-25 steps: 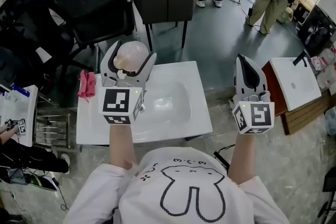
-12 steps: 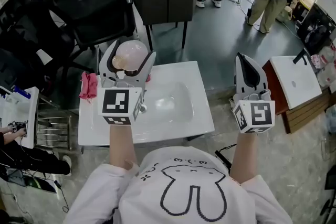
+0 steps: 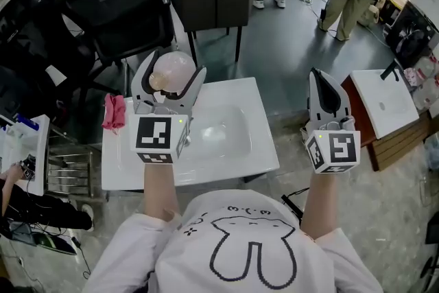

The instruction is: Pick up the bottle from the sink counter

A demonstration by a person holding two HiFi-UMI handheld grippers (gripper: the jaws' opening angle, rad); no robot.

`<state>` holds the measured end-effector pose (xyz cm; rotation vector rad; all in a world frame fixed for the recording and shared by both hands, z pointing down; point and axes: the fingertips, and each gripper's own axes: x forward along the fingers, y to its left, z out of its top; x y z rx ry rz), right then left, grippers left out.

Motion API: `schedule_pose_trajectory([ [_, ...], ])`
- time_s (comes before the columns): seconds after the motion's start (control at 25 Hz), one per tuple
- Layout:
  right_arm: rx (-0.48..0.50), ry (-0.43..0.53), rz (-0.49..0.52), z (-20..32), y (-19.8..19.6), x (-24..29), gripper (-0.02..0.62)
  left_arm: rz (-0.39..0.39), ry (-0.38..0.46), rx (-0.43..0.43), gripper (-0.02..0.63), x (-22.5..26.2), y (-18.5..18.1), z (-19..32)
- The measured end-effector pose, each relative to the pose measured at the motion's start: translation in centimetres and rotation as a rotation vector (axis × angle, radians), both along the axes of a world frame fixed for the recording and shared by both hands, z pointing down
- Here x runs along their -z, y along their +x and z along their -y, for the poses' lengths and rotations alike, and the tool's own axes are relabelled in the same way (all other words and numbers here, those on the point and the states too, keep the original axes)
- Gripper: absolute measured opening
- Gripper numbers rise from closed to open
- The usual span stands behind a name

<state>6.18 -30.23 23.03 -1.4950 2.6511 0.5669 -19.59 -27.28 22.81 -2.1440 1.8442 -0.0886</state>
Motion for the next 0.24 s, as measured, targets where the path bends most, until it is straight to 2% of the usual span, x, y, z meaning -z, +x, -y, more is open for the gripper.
schedule_pose_trajectory([
  [0.24,-0.002,-0.004,0.004,-0.04,0.45,0.0,0.025,-0.003,0.001,-0.002,0.402,0.2,0.45,-0.1],
])
